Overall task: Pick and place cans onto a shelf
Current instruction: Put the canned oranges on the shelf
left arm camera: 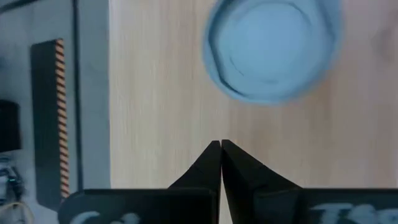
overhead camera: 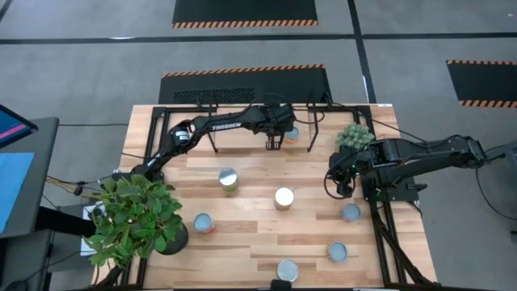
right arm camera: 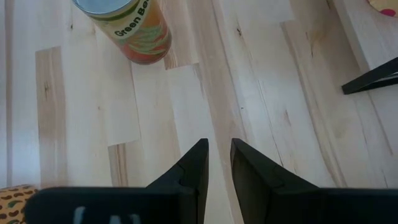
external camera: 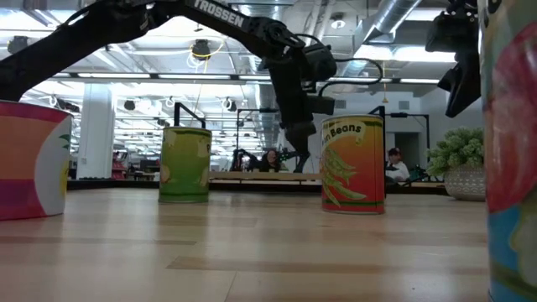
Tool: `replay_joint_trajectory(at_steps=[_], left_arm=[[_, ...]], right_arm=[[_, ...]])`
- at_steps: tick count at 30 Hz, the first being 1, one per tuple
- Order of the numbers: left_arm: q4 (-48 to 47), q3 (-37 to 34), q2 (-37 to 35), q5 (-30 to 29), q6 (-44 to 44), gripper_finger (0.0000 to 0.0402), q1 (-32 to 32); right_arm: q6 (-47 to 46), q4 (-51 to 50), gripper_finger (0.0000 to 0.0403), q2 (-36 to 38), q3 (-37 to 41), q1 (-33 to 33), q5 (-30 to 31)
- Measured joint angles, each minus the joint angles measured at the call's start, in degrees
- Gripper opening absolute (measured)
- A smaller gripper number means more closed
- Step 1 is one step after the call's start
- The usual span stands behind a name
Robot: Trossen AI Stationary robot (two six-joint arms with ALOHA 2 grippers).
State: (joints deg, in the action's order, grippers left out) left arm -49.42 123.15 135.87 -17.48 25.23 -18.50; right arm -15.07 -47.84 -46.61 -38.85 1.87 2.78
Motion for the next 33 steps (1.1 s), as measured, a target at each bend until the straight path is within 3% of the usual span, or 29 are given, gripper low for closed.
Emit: replay_joint_trajectory(at_steps=[4,12,17,33], left_arm=[[0.7,0.15,0.6,2.43,0.29,0.0002,0.04],[1.6,0.07,1.14,0.78,1.49,0.0002,0.57],[4.66,0.04,1.25,4.44,0.52,0.0002,0.96],[8.64,0.23,1.25,1.42,1.98,0.0002,2.5]], right_arm=[[0.0,-0.14,0.0095,0.0,0.02,0.01,-0.01],[0.04,-0.15,0.0095,0.0,0.02,-0.02,-0.01],[0.02,-0.15,0.0095,0.0,0.0,-0.02,-0.01],[0.02,-0.15,0.0095,0.0,0.0,-0.02,-0.01]])
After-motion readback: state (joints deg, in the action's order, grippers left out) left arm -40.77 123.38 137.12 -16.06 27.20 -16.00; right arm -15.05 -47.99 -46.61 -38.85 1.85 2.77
